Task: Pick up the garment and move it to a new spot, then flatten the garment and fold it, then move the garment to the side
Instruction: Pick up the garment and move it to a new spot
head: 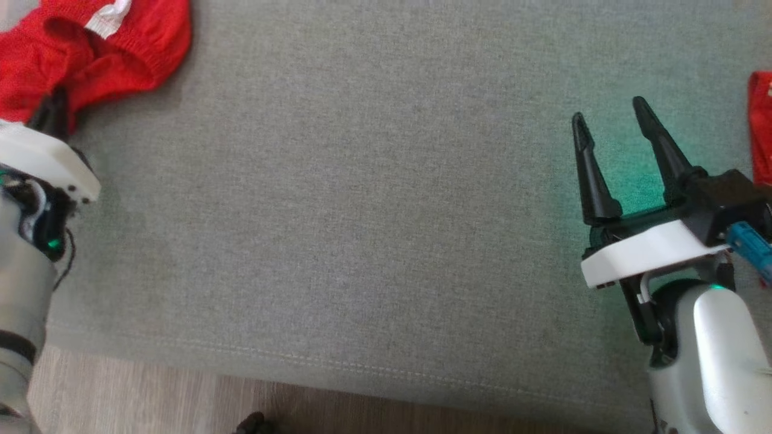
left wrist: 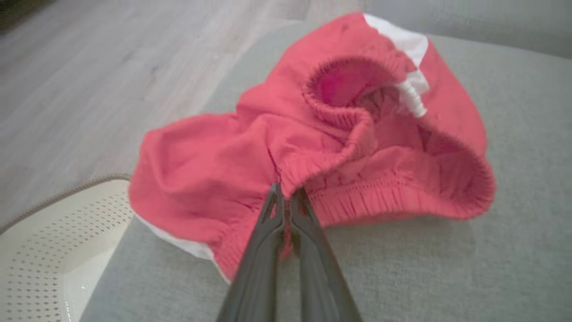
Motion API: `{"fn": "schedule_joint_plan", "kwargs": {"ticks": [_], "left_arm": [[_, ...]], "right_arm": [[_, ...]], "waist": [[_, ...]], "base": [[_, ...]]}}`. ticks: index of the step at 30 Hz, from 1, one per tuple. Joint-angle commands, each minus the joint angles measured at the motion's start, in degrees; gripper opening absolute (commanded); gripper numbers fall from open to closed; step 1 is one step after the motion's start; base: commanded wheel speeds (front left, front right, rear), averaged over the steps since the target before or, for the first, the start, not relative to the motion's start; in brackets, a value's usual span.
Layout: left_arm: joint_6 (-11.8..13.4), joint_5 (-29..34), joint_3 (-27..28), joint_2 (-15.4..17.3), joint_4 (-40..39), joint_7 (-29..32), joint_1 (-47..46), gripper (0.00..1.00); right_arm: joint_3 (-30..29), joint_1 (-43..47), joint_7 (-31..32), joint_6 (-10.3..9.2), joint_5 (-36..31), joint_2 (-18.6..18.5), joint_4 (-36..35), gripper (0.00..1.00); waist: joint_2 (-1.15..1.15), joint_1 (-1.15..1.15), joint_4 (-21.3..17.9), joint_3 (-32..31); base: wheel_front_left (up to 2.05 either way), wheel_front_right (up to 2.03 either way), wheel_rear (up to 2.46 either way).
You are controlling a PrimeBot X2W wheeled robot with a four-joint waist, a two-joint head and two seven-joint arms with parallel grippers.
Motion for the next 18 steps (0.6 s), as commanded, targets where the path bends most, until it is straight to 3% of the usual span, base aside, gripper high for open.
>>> {"fn": "schedule_joint_plan", "kwargs": {"ticks": [1, 8, 18], "left_arm": [[0.1, -0.3, 1.4, 4.7, -0.8, -1.3, -2.7, 0.0], [0.6, 1.5, 5.4, 6.6, -6.6, -2.4, -3.7, 0.0], [2.7, 10.4, 23.4, 5.8, -30.1, -2.5, 8.6, 0.0]], "right_arm": [[1.1, 0.2, -0.7, -0.04, 0.7, 0.0, -1.7, 1.0], [0.5, 0.8, -1.8, -0.04, 1.9, 0.0, -0.9, 1.0], [-0.4, 3.2, -4.4, -0.04, 4.8, 0.0, 1.6, 1.0]], "waist": [[0.0, -0.01, 0.3, -1.0], [0.0, -0.01, 1.3, -4.6], [0.0, -0.01, 1.0, -13.1]], "base": [[0.0, 0.0, 0.0], [0.0, 0.0, 0.0], [0.0, 0.0, 0.0]]}}
